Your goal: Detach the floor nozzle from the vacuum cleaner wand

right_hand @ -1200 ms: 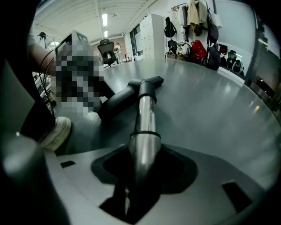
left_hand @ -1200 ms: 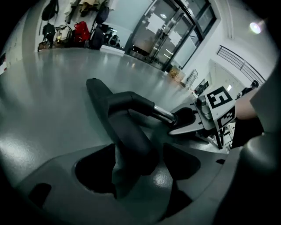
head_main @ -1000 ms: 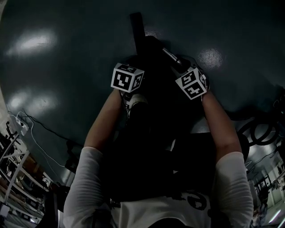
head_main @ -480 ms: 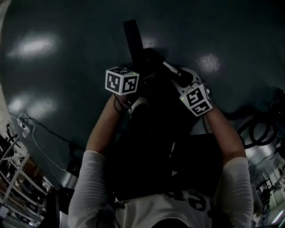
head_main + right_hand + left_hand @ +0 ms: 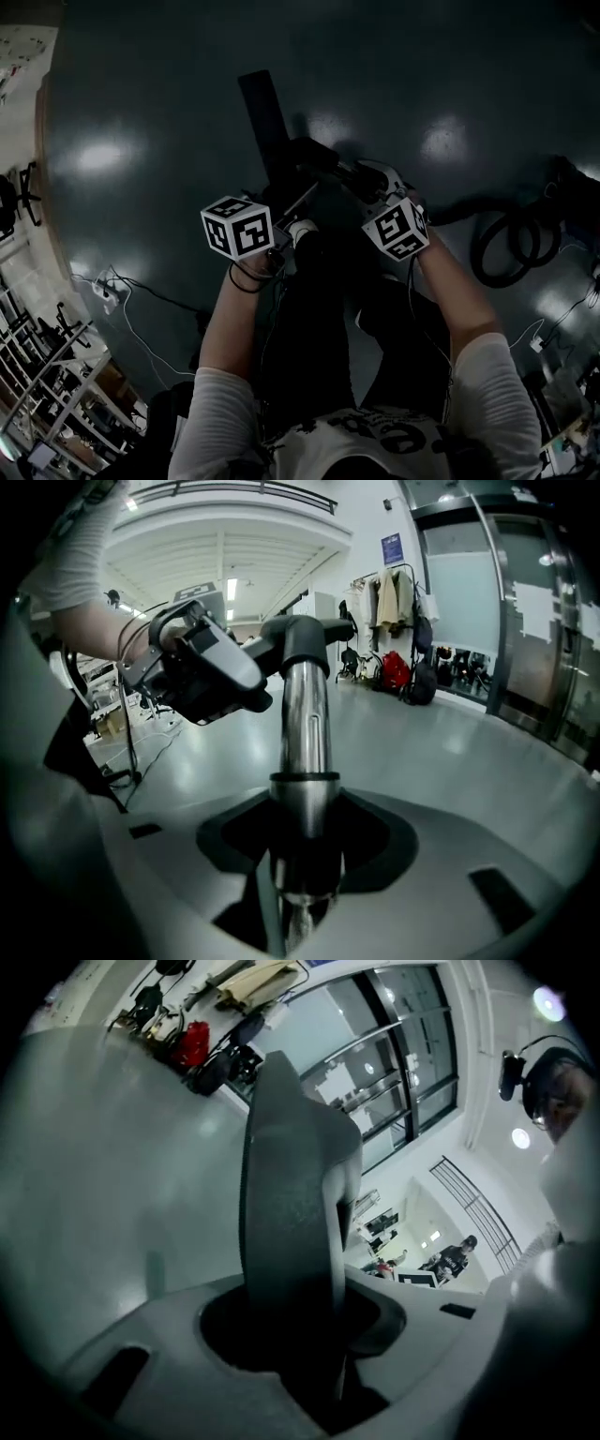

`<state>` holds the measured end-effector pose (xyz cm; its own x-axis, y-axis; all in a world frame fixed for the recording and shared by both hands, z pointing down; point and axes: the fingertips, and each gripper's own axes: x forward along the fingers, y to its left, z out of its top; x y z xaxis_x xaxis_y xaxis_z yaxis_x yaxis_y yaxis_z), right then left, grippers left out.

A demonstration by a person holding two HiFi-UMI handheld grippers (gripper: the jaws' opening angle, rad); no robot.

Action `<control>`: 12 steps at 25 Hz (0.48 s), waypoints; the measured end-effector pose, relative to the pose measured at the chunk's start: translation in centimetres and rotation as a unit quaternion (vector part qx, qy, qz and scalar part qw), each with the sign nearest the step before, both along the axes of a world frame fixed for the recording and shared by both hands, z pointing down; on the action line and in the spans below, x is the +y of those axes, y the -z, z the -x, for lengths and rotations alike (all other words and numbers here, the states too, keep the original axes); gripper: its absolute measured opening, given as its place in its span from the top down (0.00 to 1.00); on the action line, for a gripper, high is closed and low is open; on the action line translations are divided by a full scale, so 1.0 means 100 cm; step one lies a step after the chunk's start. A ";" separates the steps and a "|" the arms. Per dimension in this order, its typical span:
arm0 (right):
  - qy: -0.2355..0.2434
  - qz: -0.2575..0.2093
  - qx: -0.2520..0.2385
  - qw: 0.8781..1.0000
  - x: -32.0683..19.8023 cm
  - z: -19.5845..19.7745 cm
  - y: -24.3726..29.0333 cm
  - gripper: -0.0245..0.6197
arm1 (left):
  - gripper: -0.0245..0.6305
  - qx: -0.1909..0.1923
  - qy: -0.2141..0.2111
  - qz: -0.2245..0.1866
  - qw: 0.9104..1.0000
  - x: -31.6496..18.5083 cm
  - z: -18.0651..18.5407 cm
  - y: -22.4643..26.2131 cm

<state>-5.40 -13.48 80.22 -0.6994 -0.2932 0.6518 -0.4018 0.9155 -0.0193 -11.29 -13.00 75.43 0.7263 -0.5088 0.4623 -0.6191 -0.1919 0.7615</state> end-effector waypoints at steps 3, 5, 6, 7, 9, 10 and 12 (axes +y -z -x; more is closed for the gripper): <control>-0.011 -0.009 -0.009 1.000 -0.004 -0.021 0.103 0.68 | 0.77 -0.011 -0.013 -0.045 0.999 -0.005 -0.029 0.114; -0.017 -0.012 -0.016 1.000 -0.008 -0.025 0.174 0.68 | 0.77 -0.020 -0.015 -0.067 0.997 -0.009 -0.036 0.189; -0.020 -0.015 -0.017 1.000 -0.009 -0.026 0.208 0.68 | 0.77 -0.025 -0.019 -0.078 0.996 -0.009 -0.038 0.224; -0.023 -0.018 -0.018 0.999 -0.008 -0.027 0.242 0.68 | 0.77 -0.032 -0.026 -0.089 0.995 -0.008 -0.041 0.259; -0.028 -0.025 -0.019 0.999 -0.001 -0.032 0.306 0.68 | 0.77 -0.045 -0.046 -0.109 0.992 0.001 -0.050 0.327; -0.029 -0.027 -0.019 0.999 0.005 -0.036 0.336 0.68 | 0.77 -0.052 -0.056 -0.116 0.990 0.008 -0.056 0.359; -0.031 -0.032 -0.021 0.999 0.018 -0.047 0.393 0.68 | 0.77 -0.064 -0.073 -0.135 0.986 0.023 -0.072 0.420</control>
<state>-0.68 -11.63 40.90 -0.7045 -0.3765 0.6016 -0.4580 0.8887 0.0199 -4.09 -10.66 33.47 0.7456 -0.5200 0.4168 -0.6573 -0.4703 0.5890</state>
